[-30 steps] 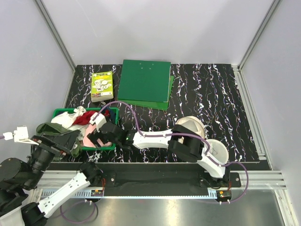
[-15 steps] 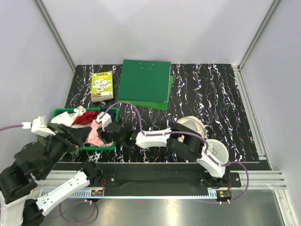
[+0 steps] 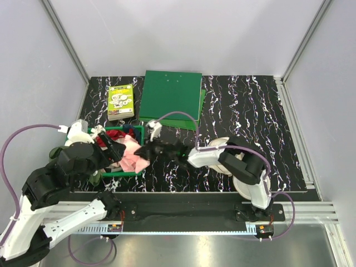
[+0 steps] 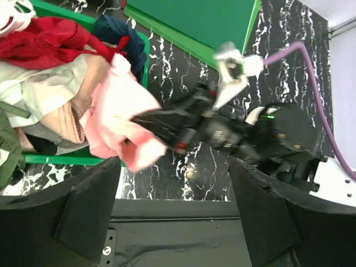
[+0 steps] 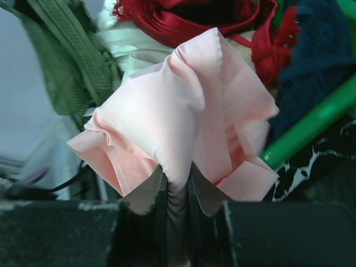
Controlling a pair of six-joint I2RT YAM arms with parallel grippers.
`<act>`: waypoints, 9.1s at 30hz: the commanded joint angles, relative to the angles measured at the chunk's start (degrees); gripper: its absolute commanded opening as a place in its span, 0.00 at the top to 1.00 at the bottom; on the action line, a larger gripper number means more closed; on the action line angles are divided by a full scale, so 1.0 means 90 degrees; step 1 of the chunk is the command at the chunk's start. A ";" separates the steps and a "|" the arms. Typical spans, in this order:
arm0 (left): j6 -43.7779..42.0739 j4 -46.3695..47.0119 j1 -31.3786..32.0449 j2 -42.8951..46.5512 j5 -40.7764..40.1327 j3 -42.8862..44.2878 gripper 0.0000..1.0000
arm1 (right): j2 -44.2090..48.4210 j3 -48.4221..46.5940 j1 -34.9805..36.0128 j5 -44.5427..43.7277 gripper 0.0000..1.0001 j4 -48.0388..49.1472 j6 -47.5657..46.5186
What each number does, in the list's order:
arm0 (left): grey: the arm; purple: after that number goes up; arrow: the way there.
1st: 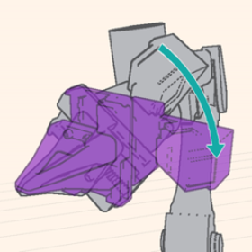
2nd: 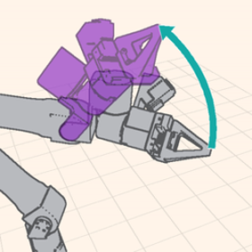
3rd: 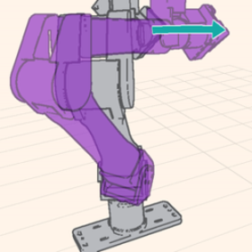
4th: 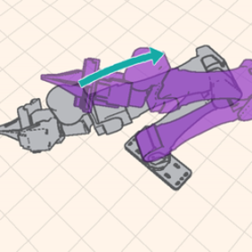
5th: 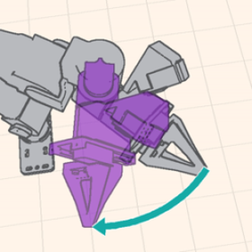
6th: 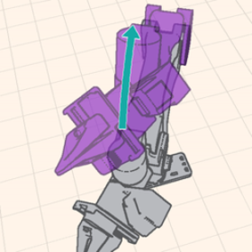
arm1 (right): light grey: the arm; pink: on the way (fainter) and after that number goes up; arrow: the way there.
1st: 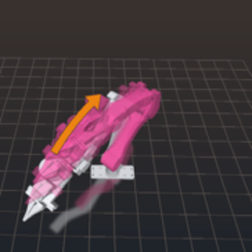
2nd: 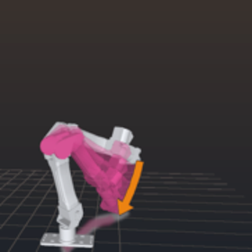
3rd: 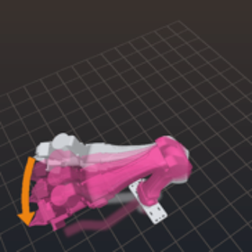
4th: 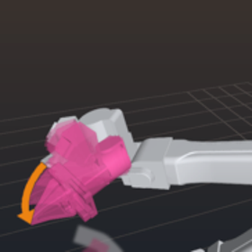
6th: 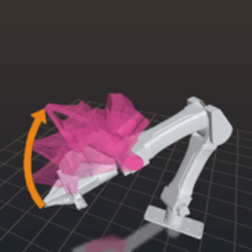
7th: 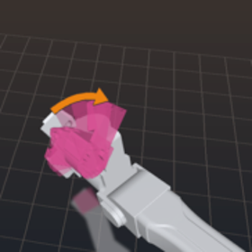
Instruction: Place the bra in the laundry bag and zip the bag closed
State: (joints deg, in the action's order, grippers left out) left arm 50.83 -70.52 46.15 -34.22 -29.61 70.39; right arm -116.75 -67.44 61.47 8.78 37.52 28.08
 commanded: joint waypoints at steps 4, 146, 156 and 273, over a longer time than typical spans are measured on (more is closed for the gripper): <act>-0.0471 0.0941 0.0019 -0.0241 0.0252 0.0070 0.16 | 0.1164 0.1387 -0.0336 0.1262 0.91 0.1749 0.1557; -0.3080 0.3802 -0.0107 -0.4284 0.3816 -0.1463 1.00 | 0.7113 0.1604 -0.0785 -0.1542 0.13 -0.9121 0.1870; -0.2601 0.3998 -0.0675 -0.4402 0.2997 -0.1619 1.00 | 0.6801 0.3654 -0.0785 -0.1511 0.12 -0.6504 0.3364; -0.1829 0.6117 -0.1085 -0.4382 0.3973 -0.3925 0.50 | 0.3373 0.4582 -0.1430 -0.0156 0.00 -0.0599 0.2507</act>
State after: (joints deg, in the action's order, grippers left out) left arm 34.54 -16.99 36.73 -73.76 7.92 34.94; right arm -84.07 -27.44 49.06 5.76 21.89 57.39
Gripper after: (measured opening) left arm 0.506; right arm 0.994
